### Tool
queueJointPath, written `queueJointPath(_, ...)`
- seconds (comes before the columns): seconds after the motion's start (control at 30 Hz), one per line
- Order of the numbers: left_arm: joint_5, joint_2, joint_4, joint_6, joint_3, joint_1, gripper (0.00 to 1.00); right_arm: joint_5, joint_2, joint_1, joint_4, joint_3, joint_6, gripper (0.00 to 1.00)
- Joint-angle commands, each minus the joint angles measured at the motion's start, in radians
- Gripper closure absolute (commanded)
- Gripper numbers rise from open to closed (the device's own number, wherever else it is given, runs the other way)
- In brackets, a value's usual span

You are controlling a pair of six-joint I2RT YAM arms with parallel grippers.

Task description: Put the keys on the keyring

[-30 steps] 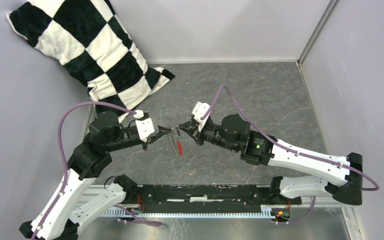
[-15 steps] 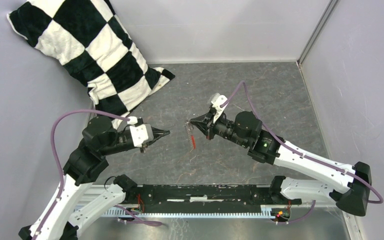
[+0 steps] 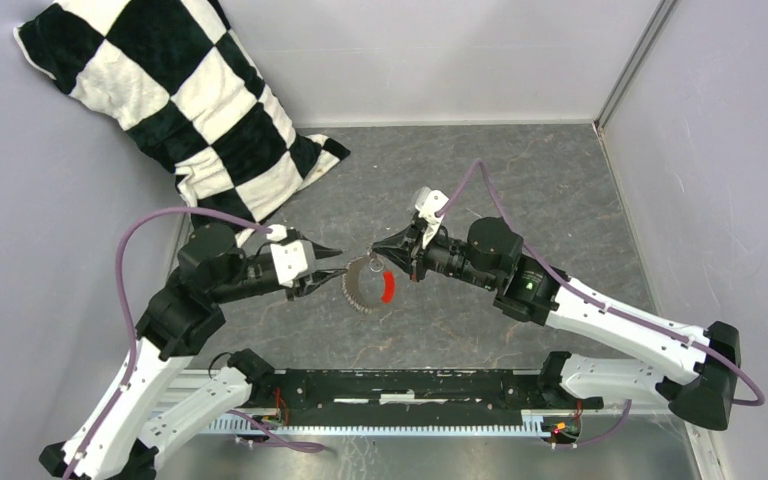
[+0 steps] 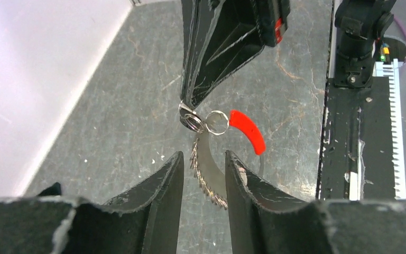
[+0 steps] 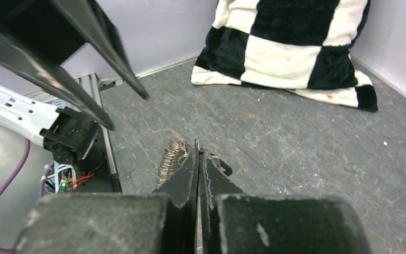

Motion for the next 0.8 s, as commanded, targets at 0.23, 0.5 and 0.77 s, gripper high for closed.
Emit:
queueJointPath(0.23,0.028,0.076,0.003,-0.122,0.025,-0.002,0.6,-0.166,-0.014,0.0,0.077,0.059,-0.07,0.99)
queueJointPath(0.5,0.064,0.092,0.051,-0.192,0.037,-0.001,0.61,-0.186,-0.02,-0.001,0.1,0.061,-0.08,0.99)
queueJointPath(0.77,0.083,0.096,0.029,-0.252,0.045,-0.002,0.64,-0.151,0.014,0.0,0.108,0.08,-0.058,0.99)
